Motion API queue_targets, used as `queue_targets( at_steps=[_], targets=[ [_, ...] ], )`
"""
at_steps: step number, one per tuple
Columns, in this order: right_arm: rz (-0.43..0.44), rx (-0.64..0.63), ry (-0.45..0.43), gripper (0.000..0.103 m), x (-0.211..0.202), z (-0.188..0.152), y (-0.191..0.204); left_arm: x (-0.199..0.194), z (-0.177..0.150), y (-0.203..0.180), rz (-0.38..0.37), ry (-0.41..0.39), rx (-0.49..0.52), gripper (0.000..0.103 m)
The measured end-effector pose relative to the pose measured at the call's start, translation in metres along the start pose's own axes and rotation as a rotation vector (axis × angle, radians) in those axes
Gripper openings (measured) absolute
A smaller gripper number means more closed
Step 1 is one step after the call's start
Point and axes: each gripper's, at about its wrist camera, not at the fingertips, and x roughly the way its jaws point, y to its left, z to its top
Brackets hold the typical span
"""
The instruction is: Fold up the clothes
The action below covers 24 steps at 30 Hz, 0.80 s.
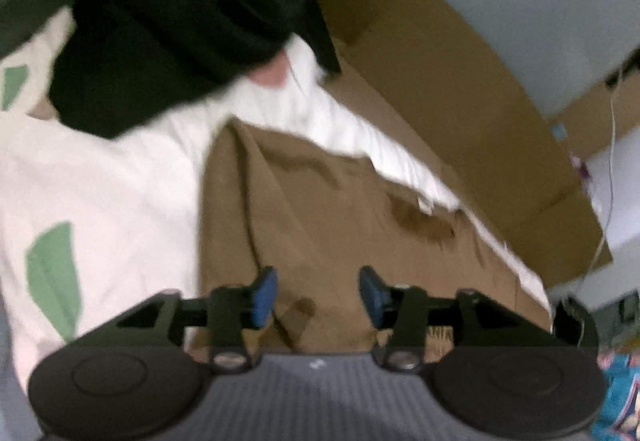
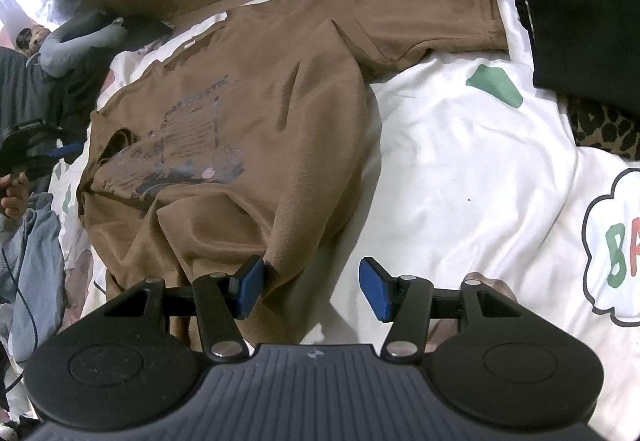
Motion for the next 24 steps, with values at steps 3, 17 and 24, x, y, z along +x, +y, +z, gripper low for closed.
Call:
queue_targets(
  at_steps=[3,17,24],
  targets=[
    [0.000,-0.003,-0.001,0.060,0.000,0.000,0.000,0.002,0.002,0.011,0.013,0.000,-0.042,0.054],
    [-0.004,-0.005,0.000,0.060,0.002,0.002,0.002,0.036,-0.022,0.015,-0.027,0.142,-0.091,0.011],
    [-0.003,-0.004,-0.003,0.060,0.001,0.001,0.002,0.052,-0.031,0.015,0.010,0.173,-0.081,0.030]
  ],
)
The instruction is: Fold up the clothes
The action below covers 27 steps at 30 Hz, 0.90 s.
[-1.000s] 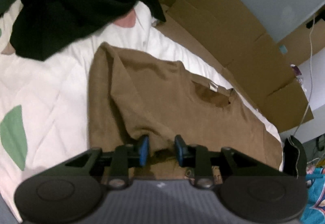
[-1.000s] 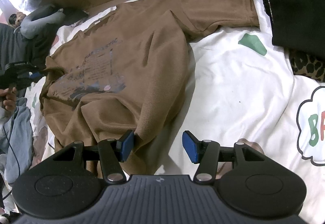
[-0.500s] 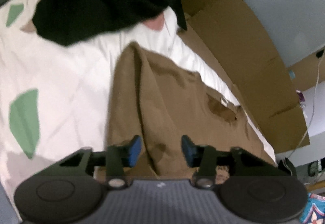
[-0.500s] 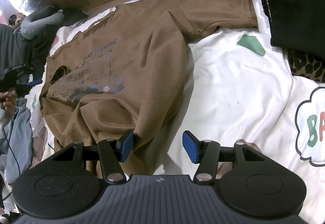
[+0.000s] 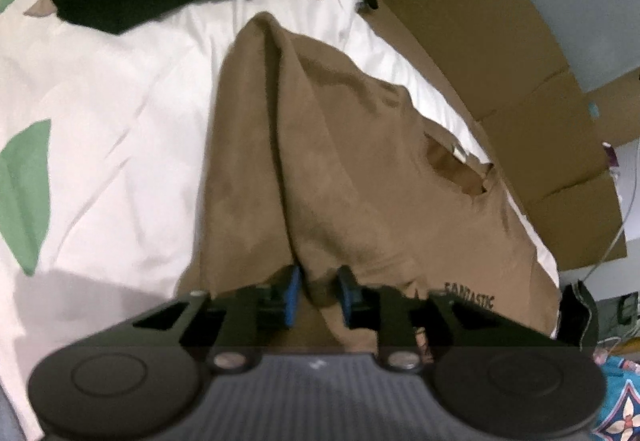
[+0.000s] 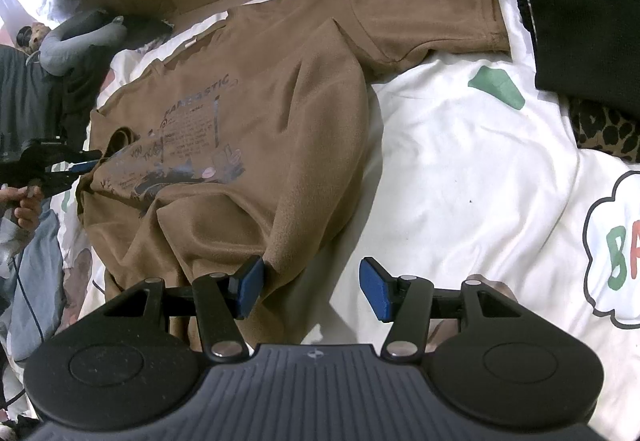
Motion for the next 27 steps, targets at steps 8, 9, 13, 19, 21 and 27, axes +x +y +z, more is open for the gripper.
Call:
queue_targets(
  at_steps=[8,9,13,19,21,27],
  targets=[
    [-0.001,0.000,0.002,0.060,0.001,-0.001,0.001,0.018,0.000,-0.002,0.007,-0.008,0.009,0.050],
    [-0.001,0.000,0.002,0.060,0.001,0.000,0.001,0.019,0.001,-0.002,0.005,-0.012,0.009,0.050],
    [0.004,-0.001,-0.004,0.060,0.000,0.000,0.003,0.019,0.002,0.000,-0.004,-0.024,-0.007,0.030],
    [0.016,-0.018,-0.025,0.060,-0.004,0.003,0.008,-0.004,0.003,0.011,-0.055,-0.057,-0.033,0.008],
    [0.017,-0.030,-0.031,0.060,-0.004,0.004,0.011,-0.016,0.004,0.013,-0.071,-0.075,-0.030,0.006],
    [0.018,-0.060,-0.042,0.060,-0.003,0.009,0.019,-0.056,0.021,0.022,-0.075,-0.130,-0.019,0.005]
  ],
)
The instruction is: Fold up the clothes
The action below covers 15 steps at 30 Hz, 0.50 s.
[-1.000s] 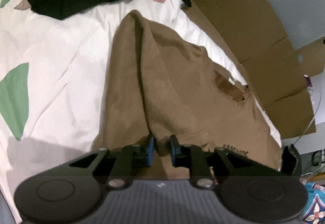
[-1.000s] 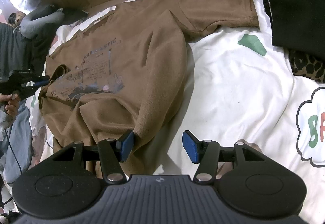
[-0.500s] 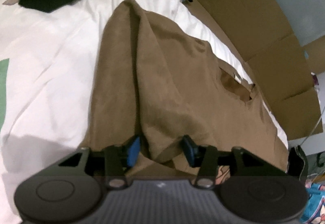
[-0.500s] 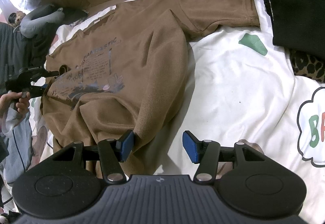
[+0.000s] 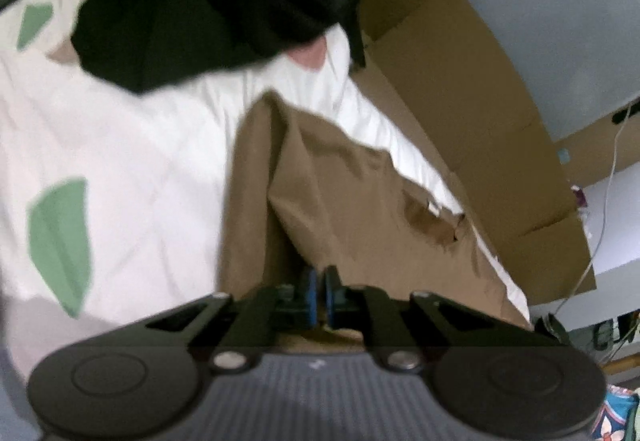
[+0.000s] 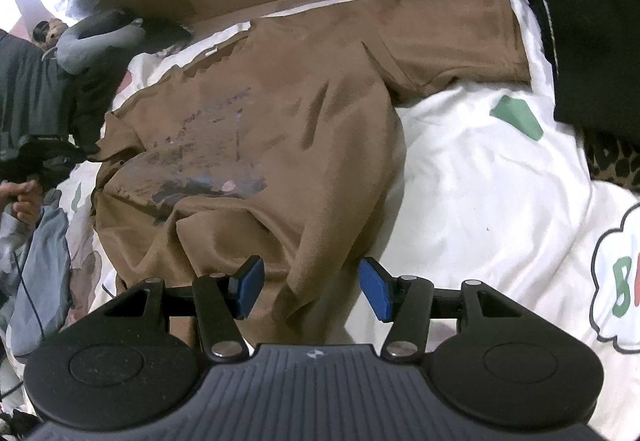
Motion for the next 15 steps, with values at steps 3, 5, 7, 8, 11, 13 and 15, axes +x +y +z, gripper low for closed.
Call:
queue_targets(
  at_steps=[3,5,7,8,11,13,15],
  targets=[
    [0.002,-0.014,-0.006,0.060,0.001,0.004,0.005,-0.014,0.014,0.004,0.047,-0.011,0.042,0.004],
    [0.005,-0.021,-0.010,0.060,0.001,0.007,0.007,-0.022,0.023,0.007,0.090,-0.010,0.067,0.004],
    [0.008,-0.029,-0.013,0.060,0.002,0.009,0.010,-0.029,0.031,0.013,0.132,-0.007,0.082,0.003],
    [0.008,-0.032,-0.012,0.060,0.003,0.009,0.011,-0.033,0.035,0.016,0.149,-0.008,0.093,0.003],
    [0.006,-0.041,-0.005,0.060,0.005,0.009,0.014,-0.040,0.049,0.020,0.197,-0.014,0.126,0.003],
    [0.002,-0.044,0.001,0.060,0.007,0.008,0.014,-0.042,0.057,0.024,0.236,-0.014,0.150,0.003],
    [-0.001,-0.047,0.007,0.060,0.008,0.006,0.014,-0.042,0.062,0.030,0.284,-0.011,0.168,0.003]
  ],
)
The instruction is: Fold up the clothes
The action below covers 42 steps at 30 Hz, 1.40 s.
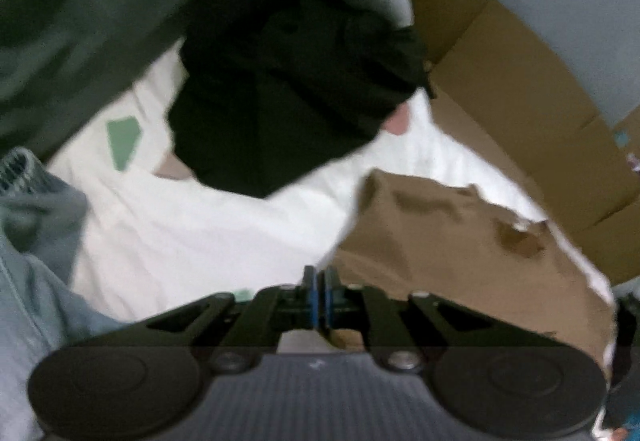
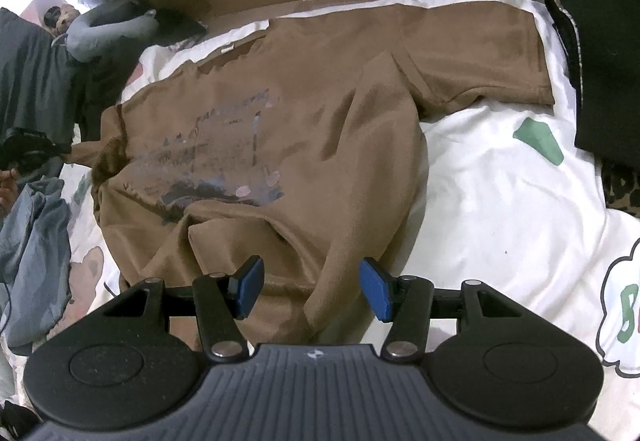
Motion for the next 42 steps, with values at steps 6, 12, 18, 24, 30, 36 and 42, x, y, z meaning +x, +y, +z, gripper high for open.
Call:
queue_targets(
  at_steps=[6,12,18,24,30,36,42],
  targets=[
    [-0.013,0.005,0.009,0.060,0.004,-0.001,-0.002,0.010,0.011,0.023,0.093,-0.002,0.004,0.003],
    [-0.018,0.004,0.024,0.060,0.010,-0.001,0.000,0.012,0.022,0.033,0.152,-0.023,0.021,0.003],
    [-0.019,-0.003,0.029,0.060,0.012,-0.001,0.003,0.018,0.026,0.041,0.214,-0.007,0.038,0.003],
    [-0.026,0.001,0.035,0.060,0.012,-0.002,0.002,0.016,0.027,0.056,0.256,-0.015,0.016,0.003],
    [-0.030,-0.001,0.042,0.060,0.012,-0.003,0.001,0.020,0.036,0.057,0.272,-0.024,0.010,0.003],
    [-0.035,0.001,0.046,0.060,0.012,-0.004,0.000,0.032,0.034,0.058,0.265,-0.013,-0.053,0.012],
    [-0.031,0.009,0.038,0.060,0.010,-0.005,-0.002,0.006,0.015,0.057,0.203,-0.073,-0.159,0.024]
  ],
)
